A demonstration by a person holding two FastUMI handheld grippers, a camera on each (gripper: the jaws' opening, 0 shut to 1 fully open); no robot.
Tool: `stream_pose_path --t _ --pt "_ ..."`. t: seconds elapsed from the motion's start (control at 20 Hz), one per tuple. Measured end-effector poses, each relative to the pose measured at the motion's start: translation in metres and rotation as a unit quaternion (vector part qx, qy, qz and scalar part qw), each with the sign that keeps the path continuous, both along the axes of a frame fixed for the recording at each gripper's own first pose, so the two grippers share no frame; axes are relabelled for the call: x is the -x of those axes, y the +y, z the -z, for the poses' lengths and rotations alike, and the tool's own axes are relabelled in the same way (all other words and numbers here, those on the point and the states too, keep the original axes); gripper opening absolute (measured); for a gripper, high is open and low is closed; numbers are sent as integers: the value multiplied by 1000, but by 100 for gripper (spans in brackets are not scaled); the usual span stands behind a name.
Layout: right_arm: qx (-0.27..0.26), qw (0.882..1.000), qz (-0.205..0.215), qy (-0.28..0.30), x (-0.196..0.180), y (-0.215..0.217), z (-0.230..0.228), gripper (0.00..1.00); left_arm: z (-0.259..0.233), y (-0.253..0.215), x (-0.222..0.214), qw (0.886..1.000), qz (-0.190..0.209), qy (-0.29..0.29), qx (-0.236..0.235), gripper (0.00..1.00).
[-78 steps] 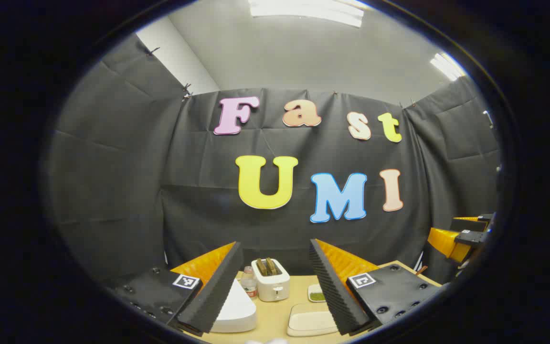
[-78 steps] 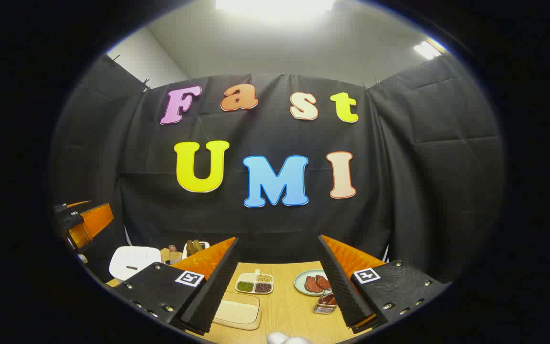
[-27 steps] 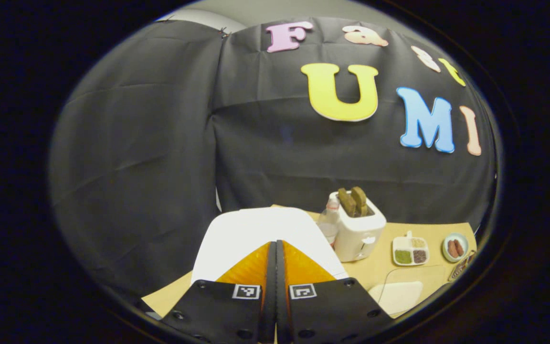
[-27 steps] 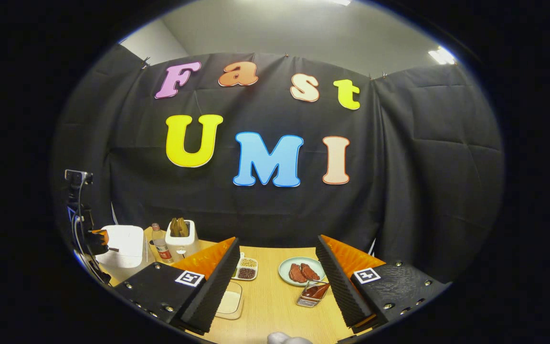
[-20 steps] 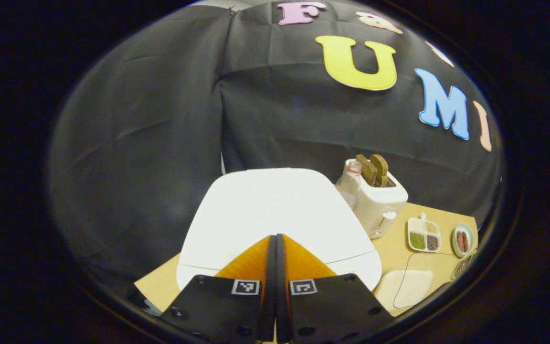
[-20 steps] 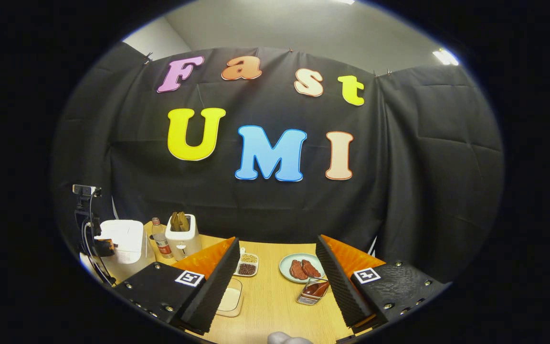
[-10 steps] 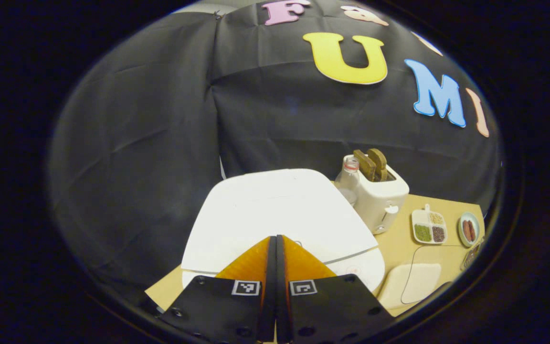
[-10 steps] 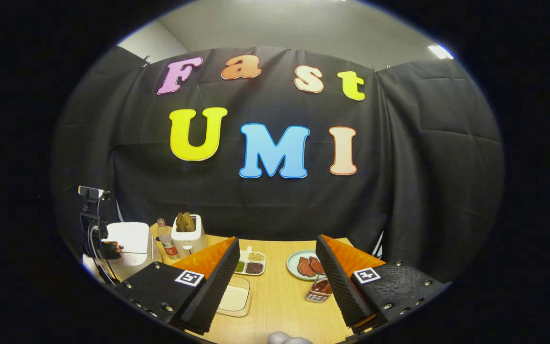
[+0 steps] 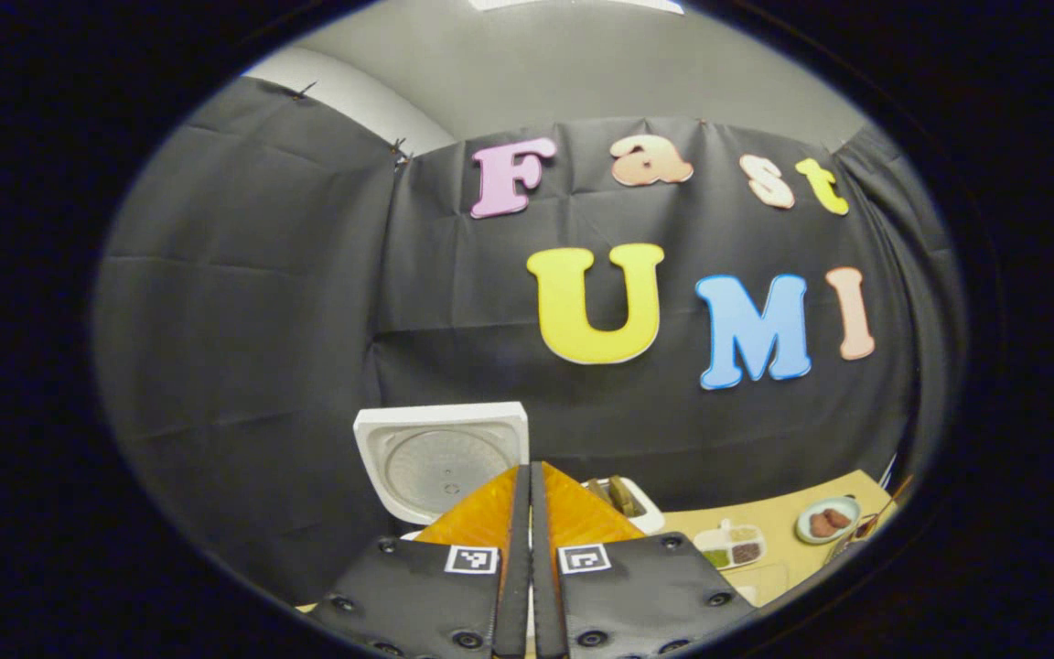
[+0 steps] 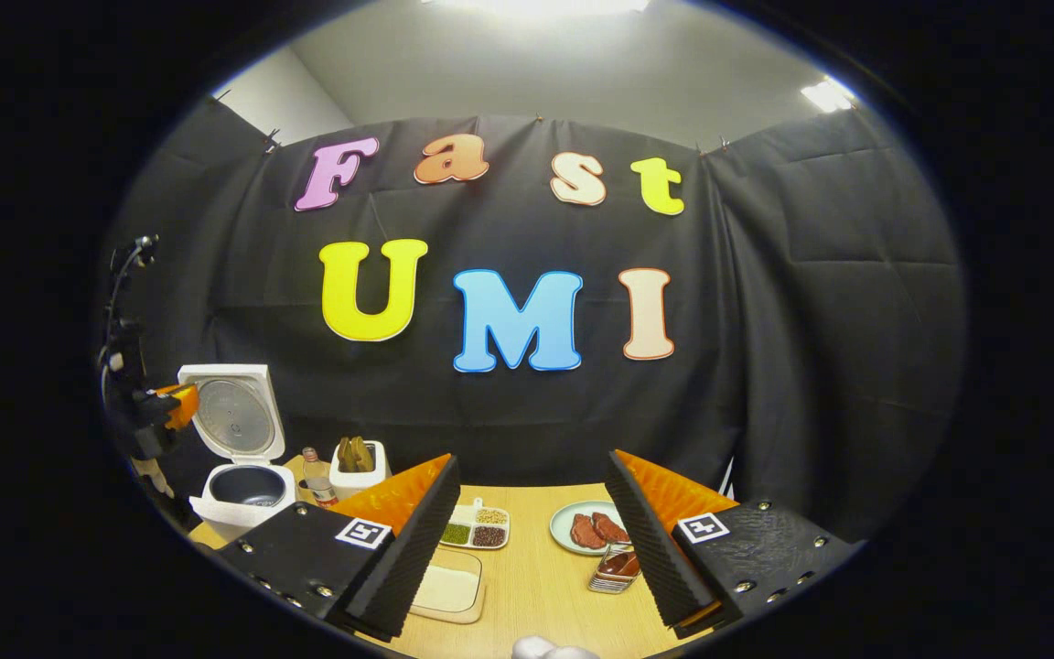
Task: Close the left gripper, press the button to open the rice cooker; take a wooden spoon from the chopstick holder with the right hand, scoop a spoonful of rice and pour it into the rice cooker, then put the wooden spoon back into the chopstick holder.
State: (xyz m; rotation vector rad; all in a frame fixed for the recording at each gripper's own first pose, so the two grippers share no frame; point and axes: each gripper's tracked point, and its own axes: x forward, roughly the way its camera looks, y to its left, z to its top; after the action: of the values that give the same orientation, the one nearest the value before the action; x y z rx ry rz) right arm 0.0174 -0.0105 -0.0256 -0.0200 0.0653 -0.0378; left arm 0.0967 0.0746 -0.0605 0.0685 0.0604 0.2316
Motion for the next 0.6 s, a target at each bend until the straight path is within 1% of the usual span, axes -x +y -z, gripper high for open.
stream_pose_path --t 0.05,0.15,0.25,0.3,0.35,0.45,0.55,0.6 --pt "-2 1000 2 -2 0 -2 -1 98 -11 -11 6 1000 13 -7 -2 11" --pt "-9 1000 6 -6 0 -6 -3 98 -23 -34 11 999 49 -13 -17 29" --pt "-11 1000 11 -8 2 -10 -4 98 -25 -48 17 997 73 -16 -24 52" --pt "-11 1000 13 -9 3 -12 -3 98 -22 -54 22 996 85 -19 -18 64" --pt "-10 1000 16 -8 4 -15 -2 98 -18 -57 29 996 85 -19 -10 76" --pt "-14 1000 18 -5 6 -18 2 98 -12 -54 42 998 68 -11 9 99" --pt "-14 1000 20 0 8 -20 7 98 -6 -58 47 997 71 0 25 99" --pt "-15 1000 19 2 9 -21 9 98 -7 -58 49 997 68 0 25 99"
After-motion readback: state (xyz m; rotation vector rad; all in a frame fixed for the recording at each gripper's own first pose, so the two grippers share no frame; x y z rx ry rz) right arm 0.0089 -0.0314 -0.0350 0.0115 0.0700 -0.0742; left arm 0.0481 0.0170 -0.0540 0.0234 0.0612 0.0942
